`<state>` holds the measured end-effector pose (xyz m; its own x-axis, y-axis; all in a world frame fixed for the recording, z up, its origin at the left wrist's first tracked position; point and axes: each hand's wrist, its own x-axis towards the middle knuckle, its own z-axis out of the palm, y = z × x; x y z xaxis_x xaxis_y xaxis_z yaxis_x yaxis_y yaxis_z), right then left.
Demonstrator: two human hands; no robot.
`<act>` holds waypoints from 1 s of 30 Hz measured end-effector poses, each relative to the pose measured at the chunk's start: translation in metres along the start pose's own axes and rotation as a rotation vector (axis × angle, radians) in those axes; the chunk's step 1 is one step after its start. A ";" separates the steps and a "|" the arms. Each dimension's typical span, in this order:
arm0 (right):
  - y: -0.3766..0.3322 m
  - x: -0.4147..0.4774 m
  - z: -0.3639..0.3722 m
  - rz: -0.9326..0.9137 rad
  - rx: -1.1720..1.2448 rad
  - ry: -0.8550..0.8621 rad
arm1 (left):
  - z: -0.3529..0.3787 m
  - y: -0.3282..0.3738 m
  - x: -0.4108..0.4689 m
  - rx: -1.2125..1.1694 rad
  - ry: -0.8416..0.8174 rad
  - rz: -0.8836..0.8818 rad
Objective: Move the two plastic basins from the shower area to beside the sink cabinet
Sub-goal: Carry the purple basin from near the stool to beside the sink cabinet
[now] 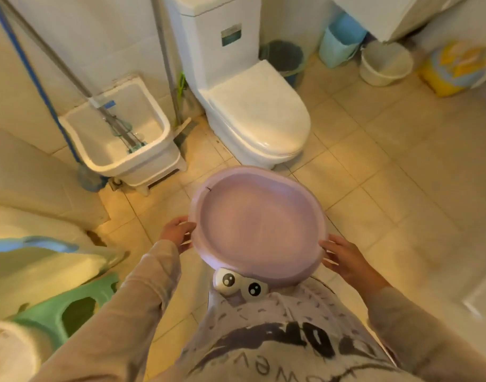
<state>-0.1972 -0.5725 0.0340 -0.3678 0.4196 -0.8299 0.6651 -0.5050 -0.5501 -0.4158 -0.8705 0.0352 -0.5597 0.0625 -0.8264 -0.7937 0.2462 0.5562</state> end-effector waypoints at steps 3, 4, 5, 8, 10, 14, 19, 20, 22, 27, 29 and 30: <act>0.021 -0.011 -0.038 0.010 0.121 0.041 | 0.048 0.017 -0.006 0.079 -0.075 0.035; 0.027 -0.013 -0.049 0.018 0.163 0.057 | 0.064 0.022 -0.008 0.108 -0.096 0.044; 0.032 -0.015 -0.059 0.027 0.208 0.079 | 0.079 0.026 -0.010 0.134 -0.115 0.052; 0.043 -0.017 -0.087 0.054 0.348 0.146 | 0.127 0.033 -0.014 0.204 -0.146 0.077; 0.046 -0.016 -0.108 0.051 0.403 0.175 | 0.162 0.033 -0.014 0.257 -0.141 0.094; 0.046 -0.009 -0.165 0.038 0.470 0.218 | 0.240 0.028 -0.018 0.339 -0.158 0.091; 0.038 0.002 -0.255 -0.012 0.516 0.203 | 0.344 0.015 -0.025 0.380 -0.205 0.072; 0.034 0.006 -0.274 -0.022 0.502 0.207 | 0.364 0.012 -0.028 0.389 -0.215 0.074; 0.022 0.015 -0.310 -0.031 0.491 0.250 | 0.403 0.009 -0.035 0.387 -0.235 0.070; -0.019 0.040 -0.384 -0.028 0.514 0.347 | 0.484 0.016 -0.045 0.376 -0.262 0.068; -0.034 0.048 -0.405 -0.045 0.511 0.352 | 0.510 0.023 -0.042 0.384 -0.266 0.062; -0.042 0.053 -0.414 -0.055 0.509 0.355 | 0.523 0.027 -0.040 0.390 -0.265 0.057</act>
<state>0.0246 -0.2174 0.0518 -0.0961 0.6358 -0.7658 0.2259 -0.7354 -0.6389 -0.2906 -0.3603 0.0371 -0.4793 0.3185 -0.8178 -0.5864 0.5771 0.5684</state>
